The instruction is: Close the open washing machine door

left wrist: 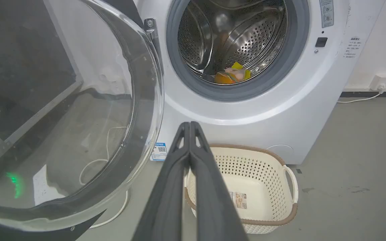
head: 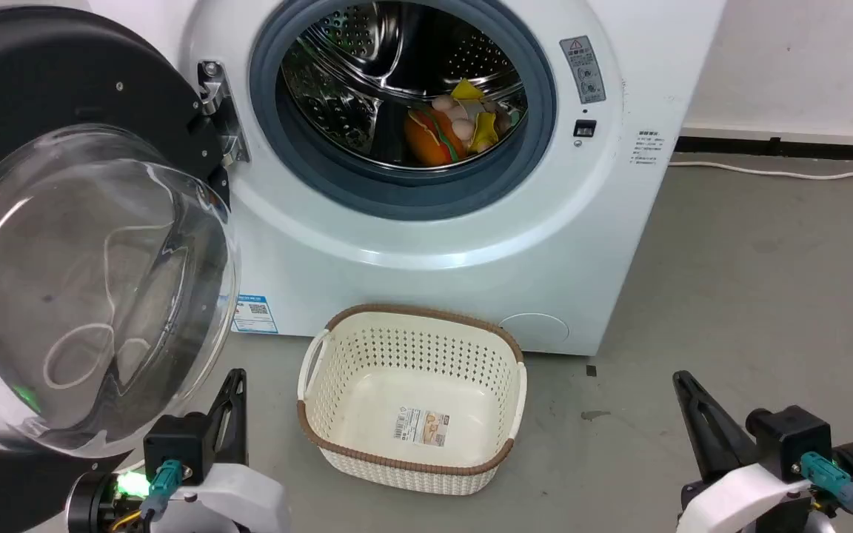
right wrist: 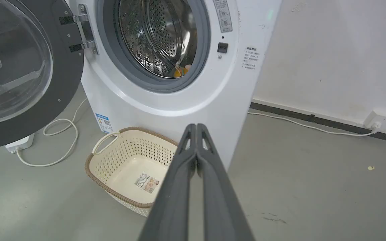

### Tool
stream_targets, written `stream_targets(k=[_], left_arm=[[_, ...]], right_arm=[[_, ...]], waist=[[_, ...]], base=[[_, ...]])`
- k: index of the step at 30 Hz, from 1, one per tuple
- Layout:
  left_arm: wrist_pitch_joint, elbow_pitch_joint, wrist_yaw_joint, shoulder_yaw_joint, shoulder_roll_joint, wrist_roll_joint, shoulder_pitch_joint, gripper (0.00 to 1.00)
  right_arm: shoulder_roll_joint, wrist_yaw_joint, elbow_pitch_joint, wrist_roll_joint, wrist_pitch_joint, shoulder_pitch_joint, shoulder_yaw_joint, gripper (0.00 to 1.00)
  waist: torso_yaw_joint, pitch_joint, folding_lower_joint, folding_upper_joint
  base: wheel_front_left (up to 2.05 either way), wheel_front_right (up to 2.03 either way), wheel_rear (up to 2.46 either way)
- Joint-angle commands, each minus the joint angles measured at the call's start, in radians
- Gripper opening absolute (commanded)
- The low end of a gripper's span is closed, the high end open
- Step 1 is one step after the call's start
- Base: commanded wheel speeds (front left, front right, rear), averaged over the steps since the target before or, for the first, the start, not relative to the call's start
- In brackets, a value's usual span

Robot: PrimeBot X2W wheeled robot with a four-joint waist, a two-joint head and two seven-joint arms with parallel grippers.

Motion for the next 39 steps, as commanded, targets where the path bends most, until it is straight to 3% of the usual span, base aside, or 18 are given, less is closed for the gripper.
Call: stream_targets(k=[1, 36, 37, 38, 39], left_arm=[[0.0, -0.004, 0.002, 0.002, 0.0, 0.002, -0.006, 0.0], [0.0, -0.004, 0.002, 0.002, 0.0, 0.002, -0.006, 0.0], [0.0, 0.0, 0.0, 0.0, 0.0, 0.0, 0.0, 1.0], [0.0, 0.0, 0.0, -0.001, 0.0, 0.0, 0.0, 0.0], [0.0, 0.001, 0.0, -0.001, 0.0, 0.0, 0.0, 1.0]], right_arm=[[0.005, 0.001, -0.005, -0.006, 0.001, -0.012, 0.0, 0.0], [0.005, 0.001, -0.005, -0.006, 0.001, -0.012, 0.0, 0.0], [0.0, 0.0, 0.0, 0.001, 0.0, 0.0, 0.0, 1.0], [0.0, 0.0, 0.0, 0.001, 0.0, 0.001, 0.0, 0.0], [0.0, 0.0, 0.0, 0.001, 0.0, 0.001, 0.0, 1.0]], waist=[[0.0, 0.0, 0.0, 0.0], [0.0, 0.0, 0.0, 0.0], [0.0, 0.0, 0.0, 0.0], [0.0, 0.0, 0.0, 0.0], [0.0, 0.0, 0.0, 0.0]], base=[[0.0, 0.0, 0.0], [0.0, 0.0, 0.0], [0.0, 0.0, 0.0], [0.0, 0.0, 0.0], [0.0, 0.0, 0.0]])
